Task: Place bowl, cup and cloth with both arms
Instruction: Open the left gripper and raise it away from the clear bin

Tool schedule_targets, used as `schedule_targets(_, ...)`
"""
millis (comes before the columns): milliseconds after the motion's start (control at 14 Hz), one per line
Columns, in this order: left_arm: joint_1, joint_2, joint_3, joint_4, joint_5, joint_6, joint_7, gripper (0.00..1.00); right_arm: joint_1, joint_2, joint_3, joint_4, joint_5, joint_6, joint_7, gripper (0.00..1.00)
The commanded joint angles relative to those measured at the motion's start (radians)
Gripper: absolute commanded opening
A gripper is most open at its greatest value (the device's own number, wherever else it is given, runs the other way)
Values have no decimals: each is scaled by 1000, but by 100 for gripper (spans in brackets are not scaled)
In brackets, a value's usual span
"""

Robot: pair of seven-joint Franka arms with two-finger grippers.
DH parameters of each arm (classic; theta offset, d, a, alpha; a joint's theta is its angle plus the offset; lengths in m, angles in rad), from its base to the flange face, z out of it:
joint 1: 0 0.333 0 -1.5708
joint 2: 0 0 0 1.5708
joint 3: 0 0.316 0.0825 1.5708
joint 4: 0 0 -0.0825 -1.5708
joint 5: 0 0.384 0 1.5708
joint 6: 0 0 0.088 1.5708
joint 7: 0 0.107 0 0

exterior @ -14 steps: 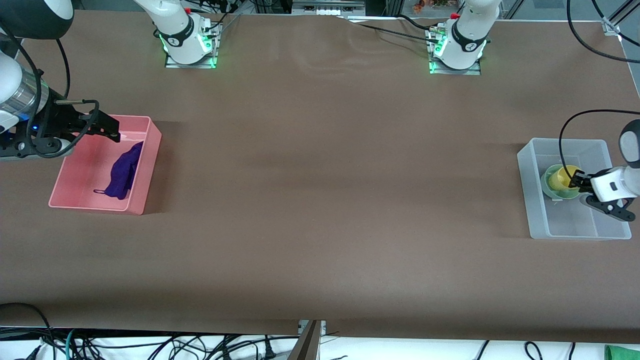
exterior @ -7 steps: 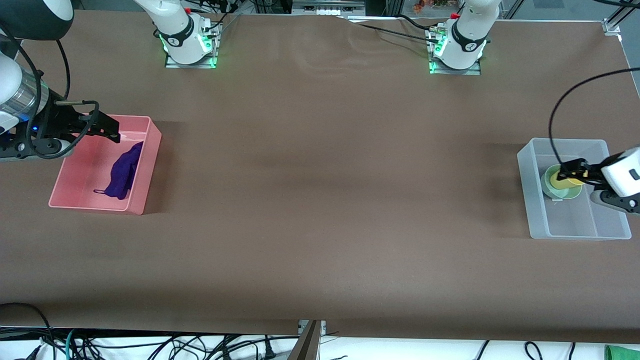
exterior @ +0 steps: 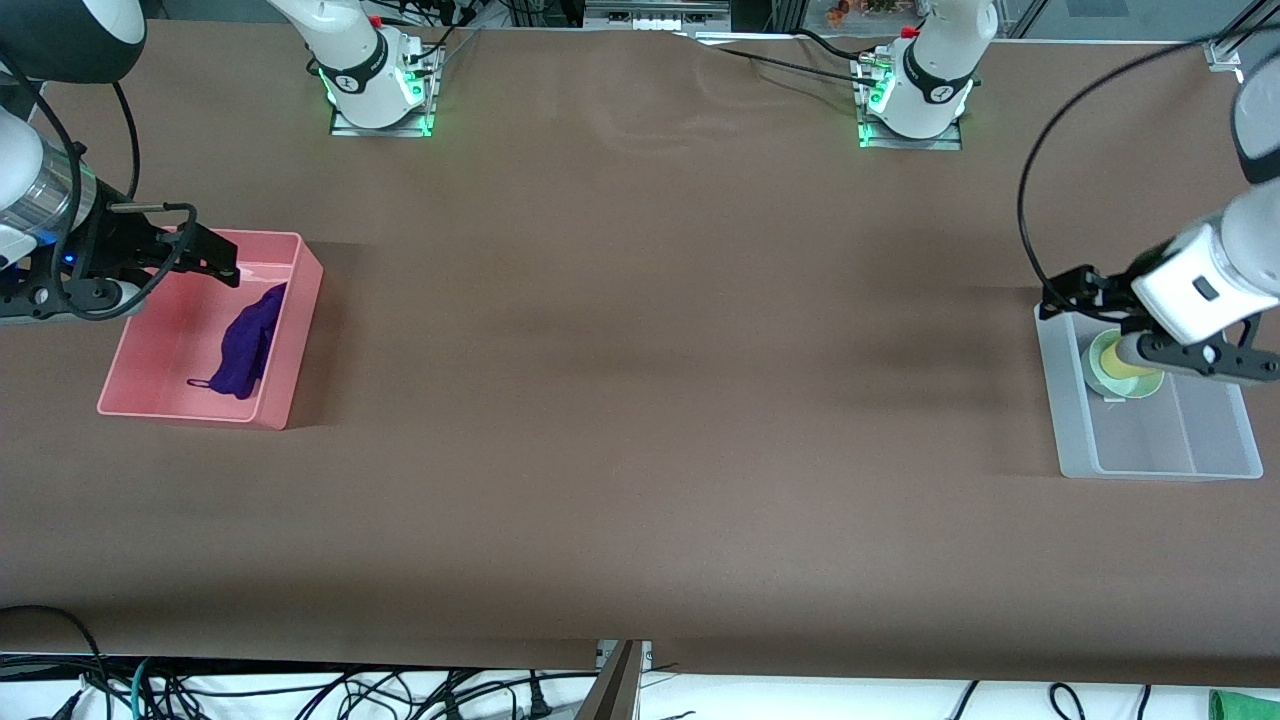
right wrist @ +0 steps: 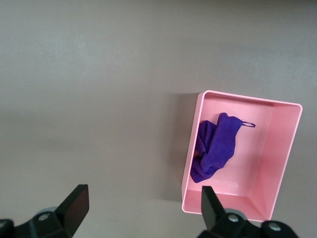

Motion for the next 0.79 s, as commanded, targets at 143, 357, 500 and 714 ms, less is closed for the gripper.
schedule_targets(143, -250, -134, 234, -131, -29, 73, -37, 100, -3, 13, 6, 35, -10, -24, 8, 100)
schedule_targets(357, -292, -171, 281, -185, -29, 107, -45, 100, -4, 13, 6, 35, -10, -22, 8, 100)
schedule_targets(500, -293, -175, 281, -194, -29, 118, -49, 100, -4, 13, 4, 35, -10, -22, 8, 100)
schedule_targets(714, -278, -189, 279, -221, -38, 121, -66, 100, -4, 15, 4, 35, -10, -22, 7, 100)
